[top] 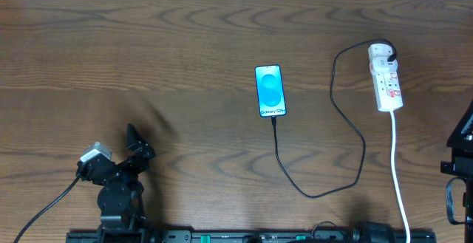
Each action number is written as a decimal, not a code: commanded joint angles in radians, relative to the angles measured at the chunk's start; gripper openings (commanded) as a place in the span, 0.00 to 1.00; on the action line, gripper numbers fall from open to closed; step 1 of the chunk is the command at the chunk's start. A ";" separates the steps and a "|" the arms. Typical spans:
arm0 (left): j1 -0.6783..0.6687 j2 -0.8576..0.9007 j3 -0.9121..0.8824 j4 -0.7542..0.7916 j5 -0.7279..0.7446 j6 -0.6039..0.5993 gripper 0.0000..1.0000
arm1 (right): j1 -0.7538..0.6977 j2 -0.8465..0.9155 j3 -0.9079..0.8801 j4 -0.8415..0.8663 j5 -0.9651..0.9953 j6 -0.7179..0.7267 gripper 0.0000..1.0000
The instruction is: Plug charger to phone and switch on socket
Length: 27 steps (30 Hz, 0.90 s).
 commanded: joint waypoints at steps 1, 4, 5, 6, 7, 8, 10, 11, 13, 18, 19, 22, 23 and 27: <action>0.003 0.009 -0.027 -0.006 -0.006 0.024 0.98 | 0.007 -0.003 -0.001 -0.002 -0.007 0.004 0.48; 0.003 0.013 -0.027 -0.006 -0.006 0.024 0.98 | 0.007 -0.003 -0.001 -0.002 -0.007 0.004 0.60; 0.003 0.013 -0.027 -0.006 -0.006 0.024 0.98 | 0.007 -0.003 -0.001 -0.002 -0.007 0.004 0.66; 0.003 0.013 -0.027 -0.006 -0.006 0.024 0.98 | 0.007 -0.002 -0.001 -0.002 -0.007 0.004 0.71; 0.003 0.013 -0.027 -0.006 -0.006 0.024 0.98 | 0.006 -0.002 -0.001 -0.002 -0.006 0.004 0.77; 0.003 0.013 -0.027 -0.006 -0.006 0.024 0.98 | 0.007 -0.001 -0.001 -0.002 -0.007 0.004 0.84; 0.003 0.013 -0.027 -0.006 -0.006 0.024 0.98 | 0.006 -0.001 -0.001 -0.010 -0.006 0.004 0.99; 0.003 0.013 -0.027 -0.006 -0.006 0.024 0.98 | 0.006 -0.001 -0.001 -0.019 -0.006 0.004 0.99; 0.003 0.013 -0.027 -0.006 -0.006 0.024 0.98 | 0.006 -0.001 -0.001 -0.074 -0.006 0.003 0.99; 0.003 0.013 -0.027 -0.006 -0.006 0.024 0.98 | 0.006 -0.001 -0.001 -0.329 0.016 -0.002 0.99; 0.003 0.013 -0.027 -0.006 -0.006 0.024 0.98 | 0.006 -0.001 -0.001 -0.382 0.045 -0.009 0.99; 0.003 0.013 -0.027 -0.006 -0.006 0.024 0.98 | 0.006 0.000 -0.003 -0.531 0.163 -0.012 0.99; 0.003 0.013 -0.027 -0.006 -0.006 0.024 0.98 | 0.006 0.000 -0.011 -0.577 0.198 -0.021 0.99; 0.003 0.013 -0.027 -0.006 -0.006 0.024 0.98 | 0.006 0.001 -0.132 -0.635 0.252 -0.203 0.99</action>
